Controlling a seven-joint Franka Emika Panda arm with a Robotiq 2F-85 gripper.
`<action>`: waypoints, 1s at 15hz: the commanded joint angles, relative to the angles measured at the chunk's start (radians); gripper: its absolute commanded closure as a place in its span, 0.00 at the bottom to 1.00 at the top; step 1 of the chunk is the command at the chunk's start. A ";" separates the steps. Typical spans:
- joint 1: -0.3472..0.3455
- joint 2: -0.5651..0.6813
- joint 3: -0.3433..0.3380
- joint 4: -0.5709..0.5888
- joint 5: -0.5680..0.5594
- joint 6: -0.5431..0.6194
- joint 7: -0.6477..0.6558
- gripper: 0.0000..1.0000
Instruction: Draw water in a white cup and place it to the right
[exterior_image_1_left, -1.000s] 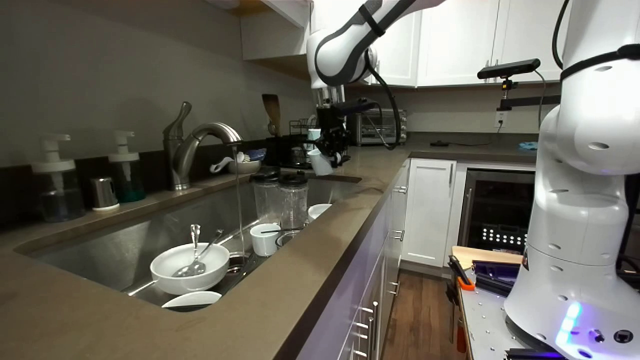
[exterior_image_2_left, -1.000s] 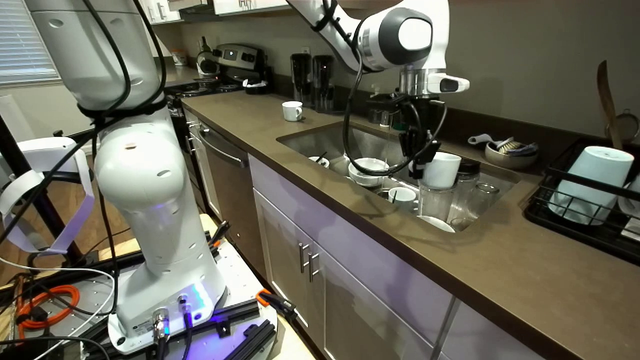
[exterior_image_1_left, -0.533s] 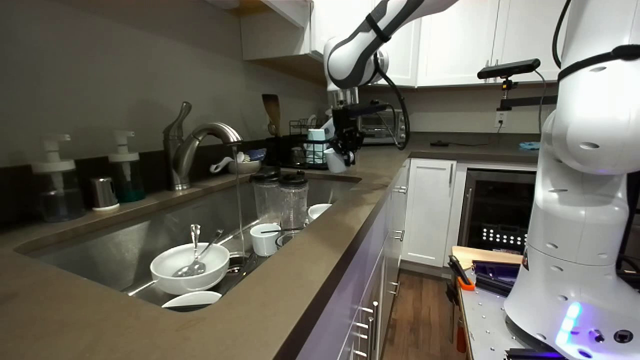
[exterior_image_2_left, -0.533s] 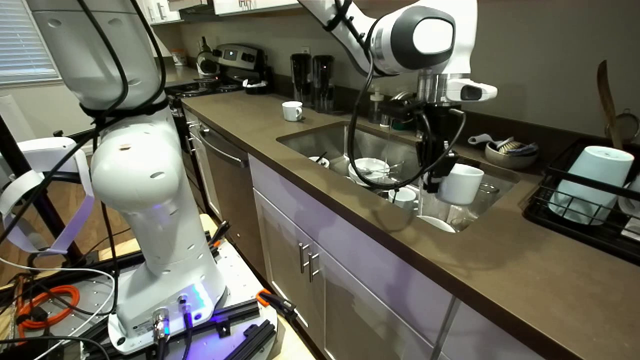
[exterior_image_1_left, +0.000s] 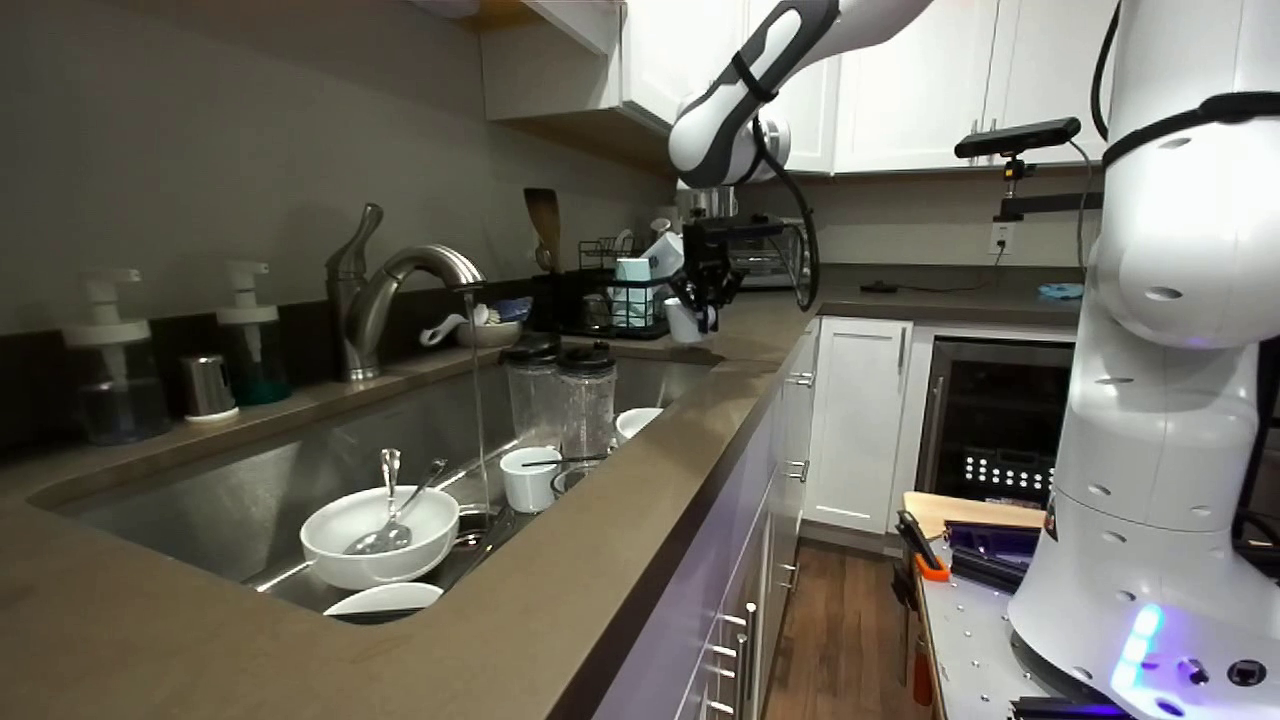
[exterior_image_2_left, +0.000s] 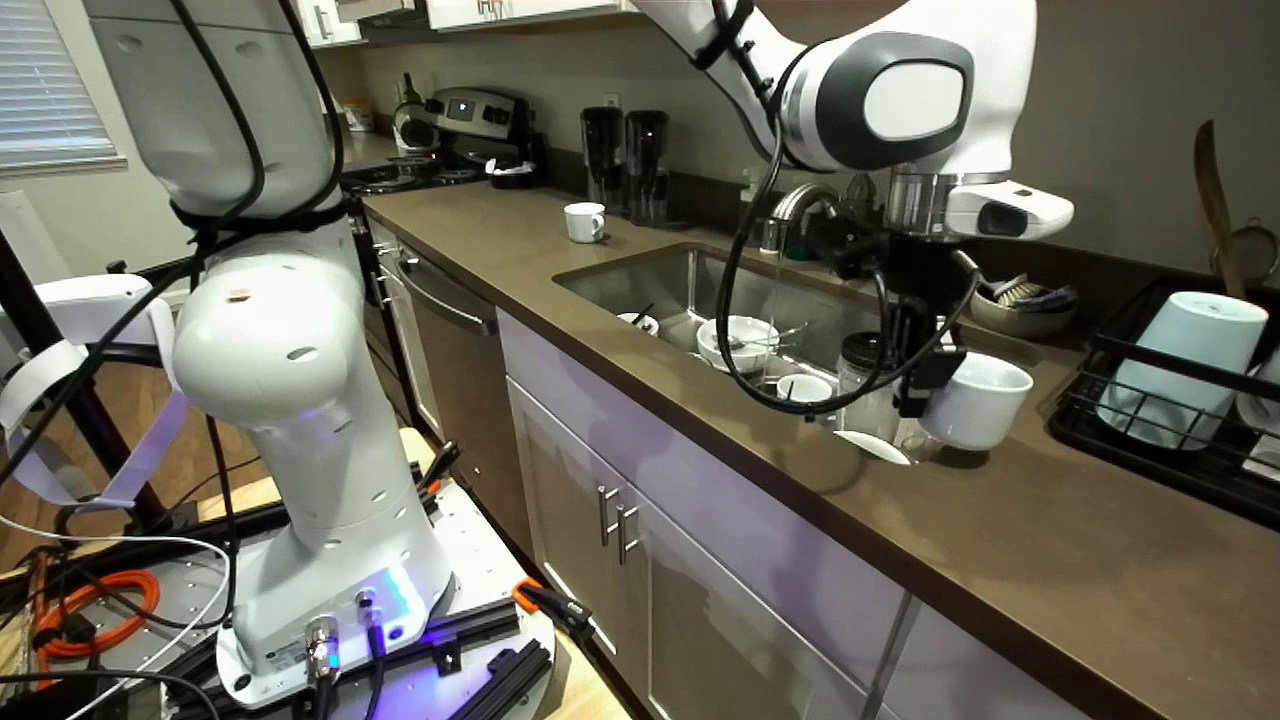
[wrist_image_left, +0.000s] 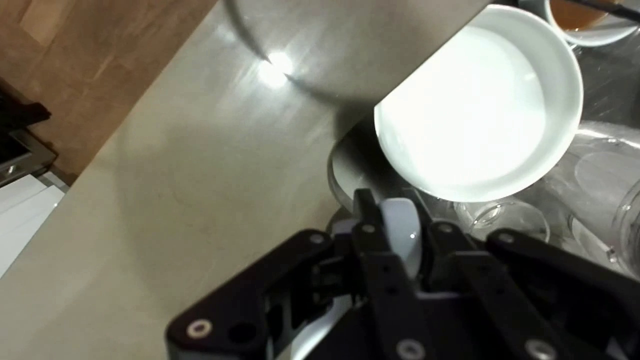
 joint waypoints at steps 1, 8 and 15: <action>-0.037 0.064 -0.016 0.074 0.094 0.035 -0.049 0.96; -0.104 0.175 -0.030 0.172 0.258 0.021 -0.140 0.96; -0.136 0.205 -0.045 0.250 0.254 -0.053 -0.142 0.53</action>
